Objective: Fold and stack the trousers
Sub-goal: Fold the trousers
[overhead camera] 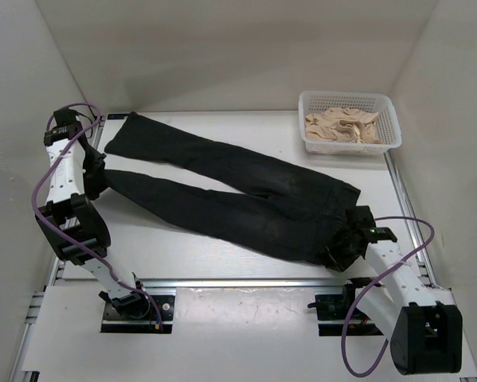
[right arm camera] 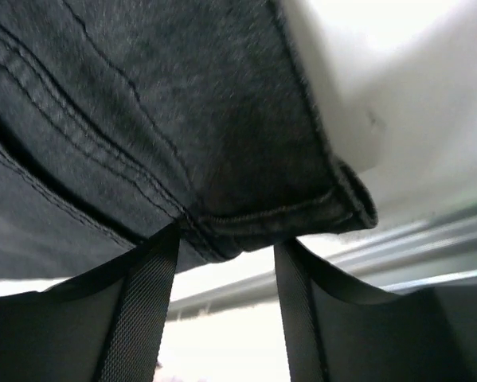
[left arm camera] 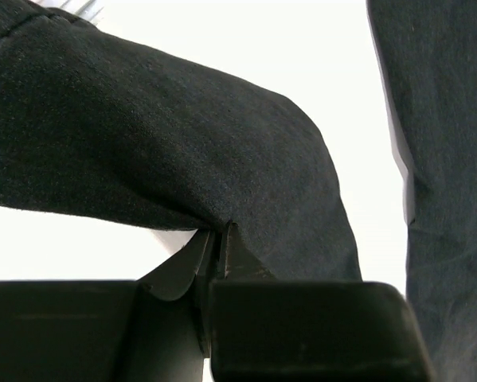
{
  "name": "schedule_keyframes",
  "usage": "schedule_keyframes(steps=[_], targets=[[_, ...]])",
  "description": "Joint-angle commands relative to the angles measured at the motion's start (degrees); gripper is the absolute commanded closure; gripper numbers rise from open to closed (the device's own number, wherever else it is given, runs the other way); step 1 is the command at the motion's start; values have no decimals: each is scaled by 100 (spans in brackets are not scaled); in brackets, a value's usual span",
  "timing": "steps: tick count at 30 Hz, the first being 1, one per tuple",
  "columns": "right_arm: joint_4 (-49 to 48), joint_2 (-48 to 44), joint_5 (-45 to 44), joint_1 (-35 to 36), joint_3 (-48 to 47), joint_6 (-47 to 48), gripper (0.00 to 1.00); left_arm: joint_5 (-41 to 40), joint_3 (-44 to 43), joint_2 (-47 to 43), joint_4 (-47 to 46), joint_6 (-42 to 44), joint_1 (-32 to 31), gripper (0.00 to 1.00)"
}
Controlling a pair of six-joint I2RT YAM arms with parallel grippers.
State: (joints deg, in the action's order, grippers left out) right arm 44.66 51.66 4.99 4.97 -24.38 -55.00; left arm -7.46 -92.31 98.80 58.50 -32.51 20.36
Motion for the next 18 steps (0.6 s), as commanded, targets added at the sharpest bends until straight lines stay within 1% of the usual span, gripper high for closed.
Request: schedule_keyframes(steps=[1, 2, 4, 5, 6, 8, 10, 11, 13, 14, 18], targets=[[-896, -93, -692, 21, 152, -169, 51, 140, -147, -169, -5, 70, -14, 90], [-898, -95, -771, 21, 153, -169, 56, 140, -208, -169, 47, 122, -14, 90], [-960, -226, -999, 21, 101, -55, 75, 140, -357, -116, 100, 183, -14, 90], [-873, -226, -1070, 21, 48, 85, 92, 140, -418, -116, 170, 184, -14, 90], [-759, -226, -1184, 21, -39, 138, 100, 140, -524, -116, 170, 184, -14, 90], [-330, -366, -1508, 21, -399, 243, 100, 193, -630, -116, 232, 184, -14, 90], [-161, -576, -1510, 21, -741, 244, 100, 245, -717, -116, 294, 184, -14, 90], [119, -656, -1510, 21, -900, 244, 100, 245, -814, -177, 346, 184, -14, 90], [357, -797, -1562, 21, -1269, 384, 100, 245, -893, -177, 398, 184, -14, 90], [489, -867, -1676, 21, -1680, 437, 100, 245, -946, -256, 451, 184, -14, 90], [1367, -807, -2229, 21, -2614, 797, 100, 123, -886, -616, 557, 131, -14, 90]])
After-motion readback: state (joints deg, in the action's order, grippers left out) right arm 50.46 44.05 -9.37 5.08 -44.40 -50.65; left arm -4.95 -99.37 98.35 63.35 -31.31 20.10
